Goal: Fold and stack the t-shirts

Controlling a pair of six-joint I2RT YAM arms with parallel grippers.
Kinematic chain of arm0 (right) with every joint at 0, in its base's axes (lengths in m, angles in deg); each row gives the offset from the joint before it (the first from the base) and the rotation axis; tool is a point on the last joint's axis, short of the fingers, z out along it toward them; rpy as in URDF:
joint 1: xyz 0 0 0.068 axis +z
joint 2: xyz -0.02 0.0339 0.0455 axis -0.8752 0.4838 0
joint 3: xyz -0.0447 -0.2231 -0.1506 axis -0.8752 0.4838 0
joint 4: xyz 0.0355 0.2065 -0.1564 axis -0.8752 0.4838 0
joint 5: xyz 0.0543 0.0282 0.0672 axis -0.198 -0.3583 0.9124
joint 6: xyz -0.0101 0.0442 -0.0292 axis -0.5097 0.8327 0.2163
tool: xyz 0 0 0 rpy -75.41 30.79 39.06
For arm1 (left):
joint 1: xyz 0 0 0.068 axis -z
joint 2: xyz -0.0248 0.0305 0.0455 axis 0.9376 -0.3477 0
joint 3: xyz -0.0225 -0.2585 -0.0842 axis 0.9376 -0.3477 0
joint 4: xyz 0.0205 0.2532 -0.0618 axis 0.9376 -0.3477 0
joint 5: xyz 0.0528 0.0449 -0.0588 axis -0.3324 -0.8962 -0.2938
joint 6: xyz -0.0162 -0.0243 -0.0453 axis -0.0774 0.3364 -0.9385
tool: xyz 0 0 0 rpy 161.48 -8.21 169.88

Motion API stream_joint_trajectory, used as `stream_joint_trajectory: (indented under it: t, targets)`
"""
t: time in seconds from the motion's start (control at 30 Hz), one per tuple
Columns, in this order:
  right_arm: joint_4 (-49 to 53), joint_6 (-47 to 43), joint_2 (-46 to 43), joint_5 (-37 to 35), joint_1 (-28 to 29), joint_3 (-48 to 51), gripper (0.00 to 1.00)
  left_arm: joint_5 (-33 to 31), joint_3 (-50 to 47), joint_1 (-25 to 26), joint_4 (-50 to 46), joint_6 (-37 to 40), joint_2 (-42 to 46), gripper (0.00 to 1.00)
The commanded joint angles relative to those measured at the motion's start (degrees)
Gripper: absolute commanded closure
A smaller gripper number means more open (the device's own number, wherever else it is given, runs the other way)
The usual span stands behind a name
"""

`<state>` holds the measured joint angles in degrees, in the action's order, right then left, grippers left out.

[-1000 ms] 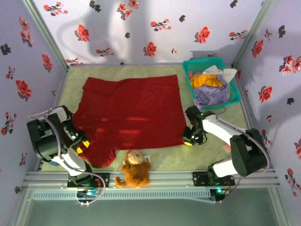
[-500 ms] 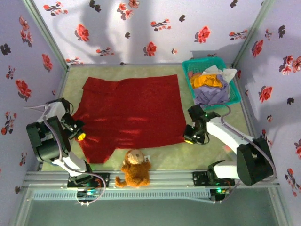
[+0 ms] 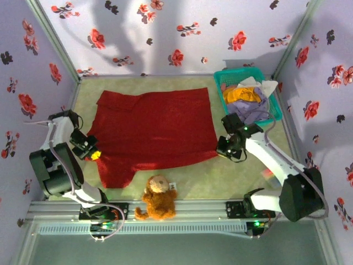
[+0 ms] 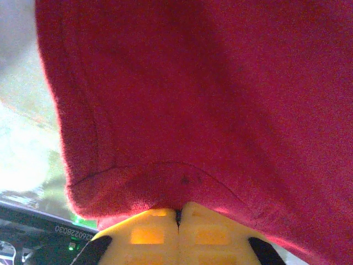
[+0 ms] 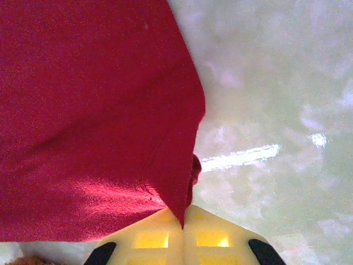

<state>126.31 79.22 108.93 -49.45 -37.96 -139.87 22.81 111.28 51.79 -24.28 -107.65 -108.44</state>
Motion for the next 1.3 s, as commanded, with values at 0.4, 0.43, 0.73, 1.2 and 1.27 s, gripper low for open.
stream_joint_trajectory:
  t: [0.4, 0.43, 0.73, 1.2, 1.27]
  targets:
    - [-3.01, -9.22, 22.38, -5.97, -3.24, -18.48, 1.00, 8.81, 28.46, 1.16, -11.13, 8.51, -23.32, 1.00]
    - [-2.67, -9.81, 23.53, -6.50, -3.39, -19.64, 1.00, 9.39, 30.09, 1.37, -11.67, 8.37, -24.66, 1.00]
    - [-1.34, -13.47, 33.35, -6.38, -6.07, -28.64, 1.00, 12.95, 38.32, 1.34, -12.82, 8.80, -33.23, 1.00]
    - [-0.34, -18.11, 39.94, -3.90, -7.30, -35.61, 0.84, 16.12, 42.53, -0.01, -9.44, 6.16, -39.07, 1.00]
    - [-0.07, -18.19, 39.19, -3.90, -7.36, -36.26, 0.77, 16.13, 42.05, -0.78, -8.53, 5.78, -38.67, 1.00]
